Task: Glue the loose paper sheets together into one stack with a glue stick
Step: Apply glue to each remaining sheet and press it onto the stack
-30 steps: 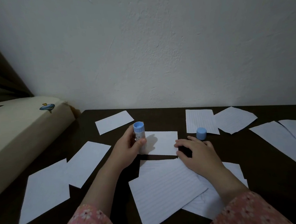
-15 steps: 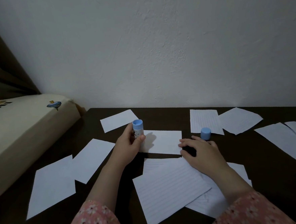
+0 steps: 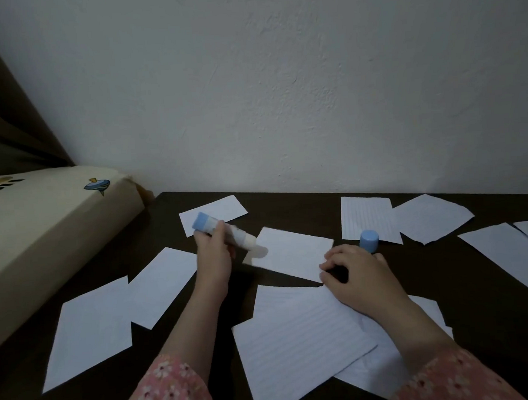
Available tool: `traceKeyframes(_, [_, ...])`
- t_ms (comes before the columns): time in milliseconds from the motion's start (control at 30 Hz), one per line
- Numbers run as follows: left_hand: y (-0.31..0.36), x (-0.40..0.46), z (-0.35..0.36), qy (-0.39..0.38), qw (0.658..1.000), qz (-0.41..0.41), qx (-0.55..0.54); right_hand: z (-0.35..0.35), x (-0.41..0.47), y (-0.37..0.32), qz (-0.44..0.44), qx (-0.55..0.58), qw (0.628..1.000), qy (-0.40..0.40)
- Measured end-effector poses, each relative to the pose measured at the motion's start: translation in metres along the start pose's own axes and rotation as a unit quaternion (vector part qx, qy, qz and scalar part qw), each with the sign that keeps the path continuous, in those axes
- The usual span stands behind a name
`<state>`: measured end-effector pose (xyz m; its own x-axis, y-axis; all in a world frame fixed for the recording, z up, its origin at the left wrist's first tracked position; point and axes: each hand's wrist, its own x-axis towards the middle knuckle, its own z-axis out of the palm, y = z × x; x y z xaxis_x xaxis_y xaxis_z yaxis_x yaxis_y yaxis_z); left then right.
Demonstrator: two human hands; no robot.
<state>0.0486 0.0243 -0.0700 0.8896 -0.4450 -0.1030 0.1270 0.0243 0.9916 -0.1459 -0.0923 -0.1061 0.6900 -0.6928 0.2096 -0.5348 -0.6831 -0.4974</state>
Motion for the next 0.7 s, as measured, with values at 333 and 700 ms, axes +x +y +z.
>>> traceKeyframes(333, [-0.008,-0.008,0.059,-0.17,0.944,0.15,0.239,0.003,0.005,0.0,0.027,-0.083,0.994,-0.06])
traceKeyframes(700, [-0.019,-0.004,0.072,-0.2,0.904,0.263,0.273,0.001,0.003,-0.001,0.013,-0.075,0.993,-0.095])
